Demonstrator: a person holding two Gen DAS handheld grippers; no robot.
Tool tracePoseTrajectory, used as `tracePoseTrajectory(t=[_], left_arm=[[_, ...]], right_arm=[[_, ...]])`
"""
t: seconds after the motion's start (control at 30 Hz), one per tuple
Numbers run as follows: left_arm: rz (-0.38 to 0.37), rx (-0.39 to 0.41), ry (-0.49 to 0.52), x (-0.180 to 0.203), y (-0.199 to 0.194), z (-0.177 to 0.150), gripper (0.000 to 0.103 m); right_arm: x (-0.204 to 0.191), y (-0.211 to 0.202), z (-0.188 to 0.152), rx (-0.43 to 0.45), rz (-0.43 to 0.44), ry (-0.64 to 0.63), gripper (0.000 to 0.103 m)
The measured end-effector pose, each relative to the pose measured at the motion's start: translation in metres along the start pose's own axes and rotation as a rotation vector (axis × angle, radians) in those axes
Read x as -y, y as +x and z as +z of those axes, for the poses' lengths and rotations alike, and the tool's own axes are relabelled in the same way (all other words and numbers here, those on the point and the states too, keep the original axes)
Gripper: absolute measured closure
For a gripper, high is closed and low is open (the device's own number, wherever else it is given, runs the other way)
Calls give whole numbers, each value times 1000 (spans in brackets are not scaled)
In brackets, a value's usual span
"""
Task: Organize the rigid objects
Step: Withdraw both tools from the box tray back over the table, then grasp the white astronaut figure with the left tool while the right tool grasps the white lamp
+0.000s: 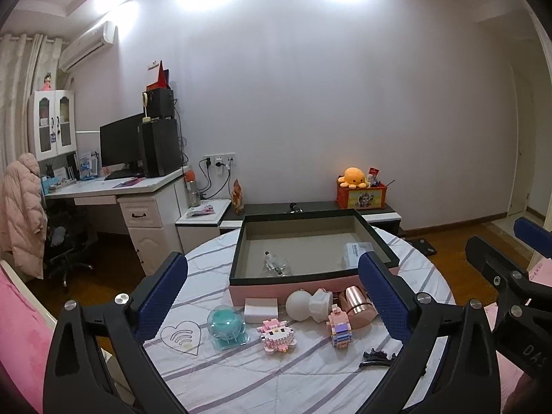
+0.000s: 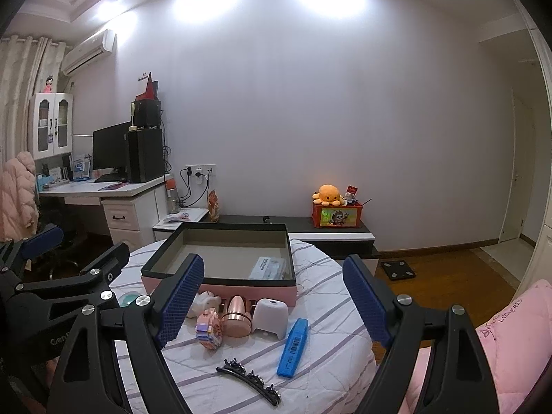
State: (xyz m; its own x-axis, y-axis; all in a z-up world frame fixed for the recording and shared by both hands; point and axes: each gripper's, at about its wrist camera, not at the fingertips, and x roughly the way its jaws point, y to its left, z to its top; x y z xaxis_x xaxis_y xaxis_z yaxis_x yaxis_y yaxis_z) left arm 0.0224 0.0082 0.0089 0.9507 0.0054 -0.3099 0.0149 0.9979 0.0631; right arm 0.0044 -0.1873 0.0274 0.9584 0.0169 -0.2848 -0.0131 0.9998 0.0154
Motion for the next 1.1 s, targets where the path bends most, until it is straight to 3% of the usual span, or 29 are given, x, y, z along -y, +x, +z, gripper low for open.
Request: tracePoseTrajectory(t=[0.37,0.77,1.1], left_arm=[[22,-75,-6,-8,19,-8,2],[39,-251,7,-19,70,-31,2],[-12,-405,21,-5,131,-46,2]], right_arm=[[2,8,-2,-39,-3,-4,19],[6,57,-22,-221,0,-18,19],[22,135,-47,-427,-9,5,19]])
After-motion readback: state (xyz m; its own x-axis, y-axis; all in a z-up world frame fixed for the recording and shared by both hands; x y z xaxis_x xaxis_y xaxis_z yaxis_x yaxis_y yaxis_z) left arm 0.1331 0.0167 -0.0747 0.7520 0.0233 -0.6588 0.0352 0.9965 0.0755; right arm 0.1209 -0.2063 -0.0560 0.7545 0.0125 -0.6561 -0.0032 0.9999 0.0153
